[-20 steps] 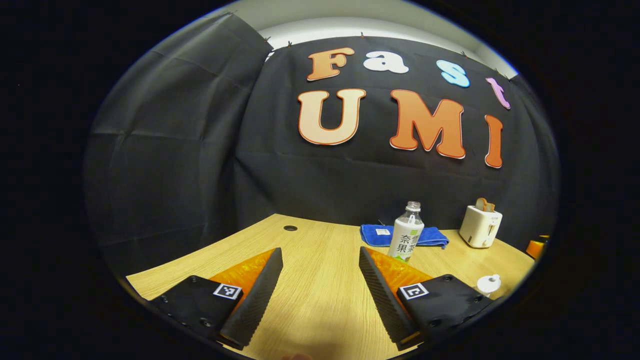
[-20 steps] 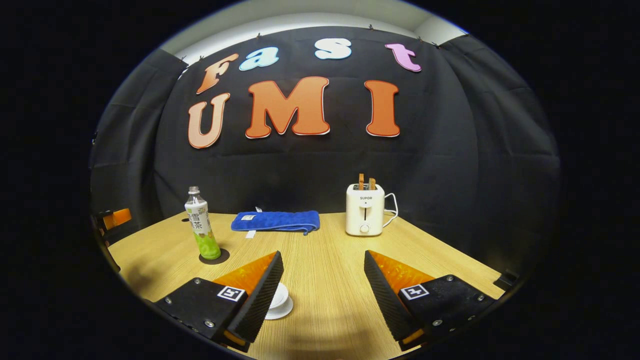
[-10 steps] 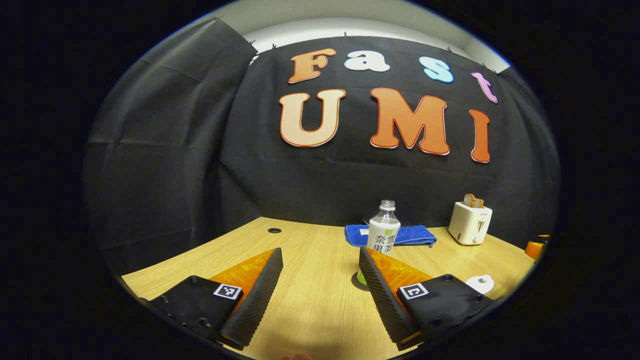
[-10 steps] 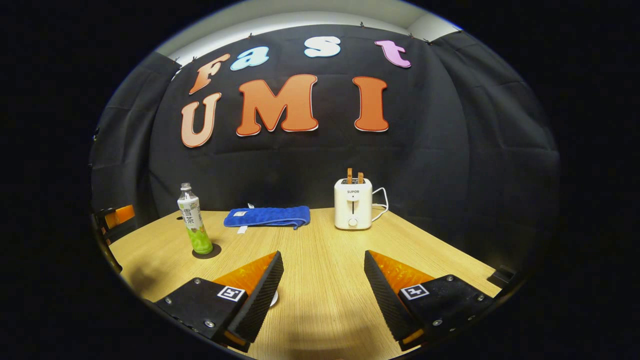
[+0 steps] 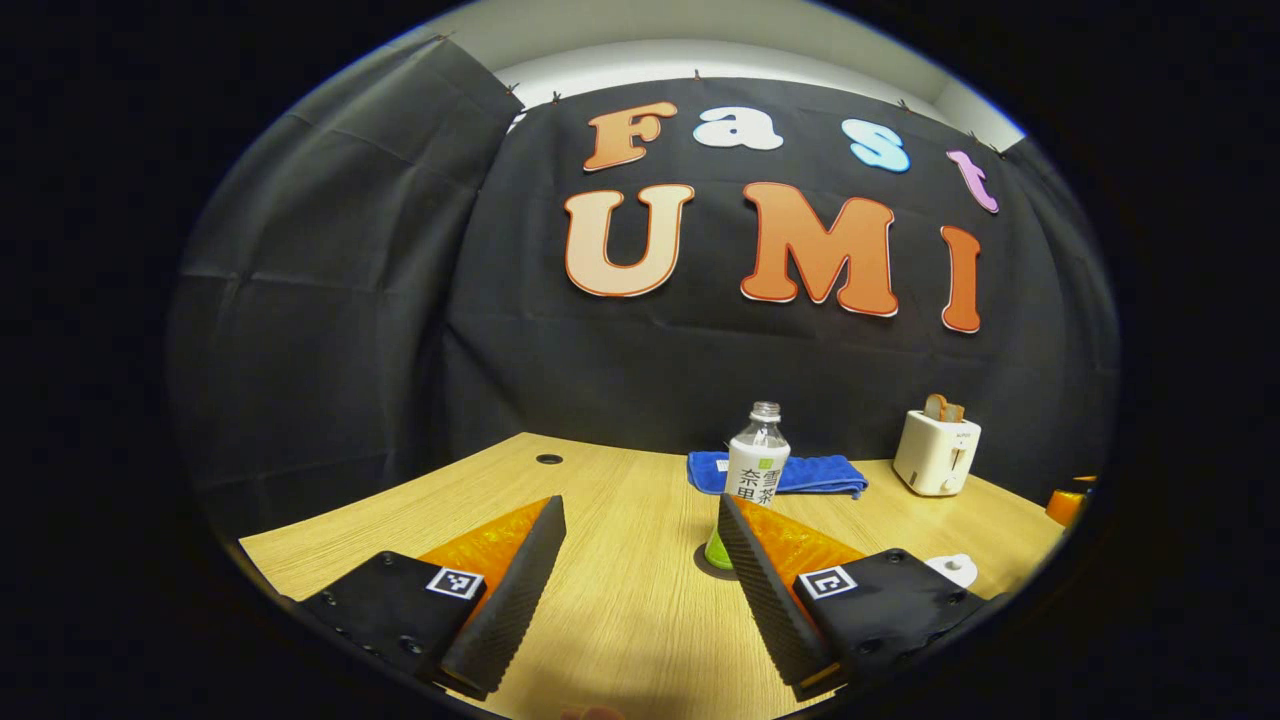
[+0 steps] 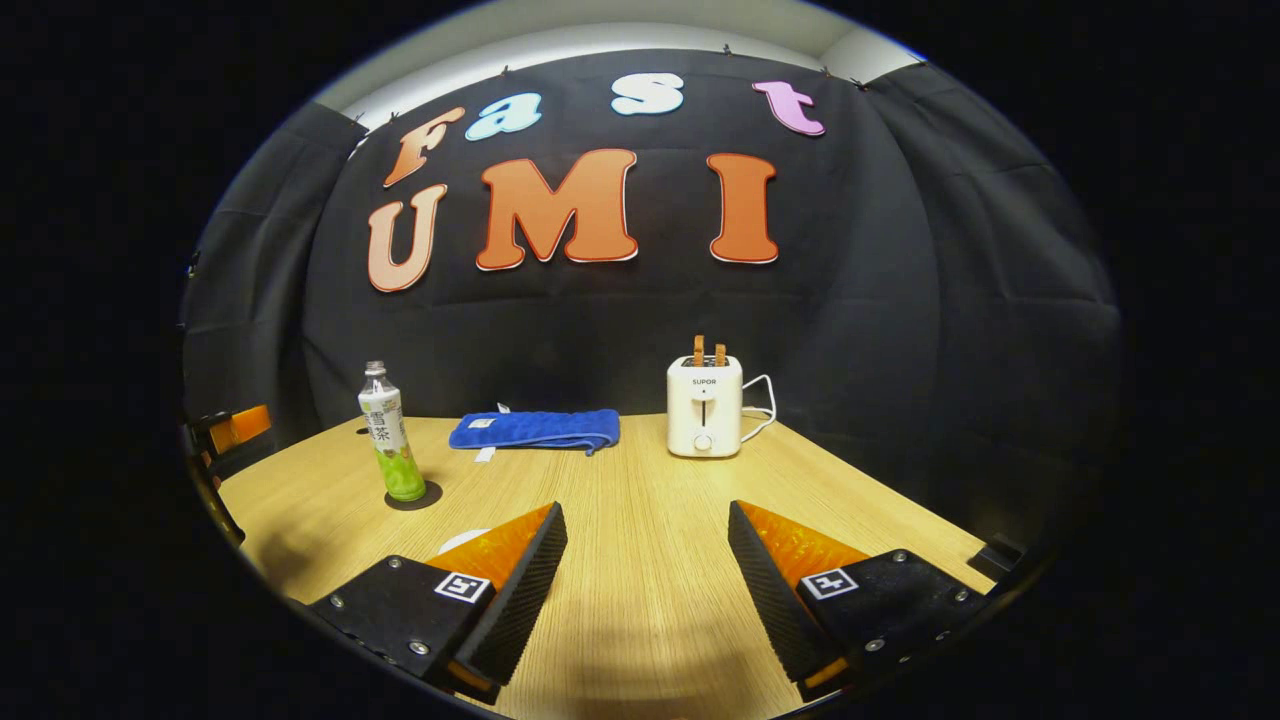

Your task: Open the teacup lid with one hand, grasp the water bottle and pour water into the teacup with the other hand; after pouring, place the water bottle on the coaster and then close the teacup lid.

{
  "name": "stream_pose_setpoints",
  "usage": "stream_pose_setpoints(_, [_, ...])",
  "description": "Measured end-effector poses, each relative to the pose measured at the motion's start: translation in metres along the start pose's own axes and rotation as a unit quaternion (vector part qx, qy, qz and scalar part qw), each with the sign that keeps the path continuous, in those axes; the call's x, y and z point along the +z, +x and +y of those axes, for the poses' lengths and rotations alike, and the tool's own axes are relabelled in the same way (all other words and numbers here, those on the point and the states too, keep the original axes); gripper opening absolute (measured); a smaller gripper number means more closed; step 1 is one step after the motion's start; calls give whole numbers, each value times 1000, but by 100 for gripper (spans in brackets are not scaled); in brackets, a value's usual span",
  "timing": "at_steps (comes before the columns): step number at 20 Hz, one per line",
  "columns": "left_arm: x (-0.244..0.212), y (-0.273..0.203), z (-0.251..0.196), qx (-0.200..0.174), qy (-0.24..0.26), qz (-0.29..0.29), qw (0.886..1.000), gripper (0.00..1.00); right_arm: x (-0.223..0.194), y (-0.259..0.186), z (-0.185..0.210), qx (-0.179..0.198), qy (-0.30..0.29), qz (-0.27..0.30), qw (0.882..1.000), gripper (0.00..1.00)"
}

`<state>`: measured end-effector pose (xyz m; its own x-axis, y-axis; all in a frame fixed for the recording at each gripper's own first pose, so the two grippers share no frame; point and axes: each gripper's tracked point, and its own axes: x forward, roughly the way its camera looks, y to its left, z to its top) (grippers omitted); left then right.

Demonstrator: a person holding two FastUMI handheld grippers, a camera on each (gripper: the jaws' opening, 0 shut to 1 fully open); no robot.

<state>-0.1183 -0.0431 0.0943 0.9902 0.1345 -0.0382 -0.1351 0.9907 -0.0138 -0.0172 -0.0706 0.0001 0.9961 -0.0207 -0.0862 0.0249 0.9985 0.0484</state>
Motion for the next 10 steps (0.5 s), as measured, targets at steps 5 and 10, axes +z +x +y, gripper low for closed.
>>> stream_pose_setpoints(5, [-4,0,6,-3,0,4,1000,98,1,4,5,3,-4,-9,1000,97])
stream_pose_setpoints(10, [-10,1,8,-8,7,12,1000,98,3,5,18,14,-11,-13,1000,97])
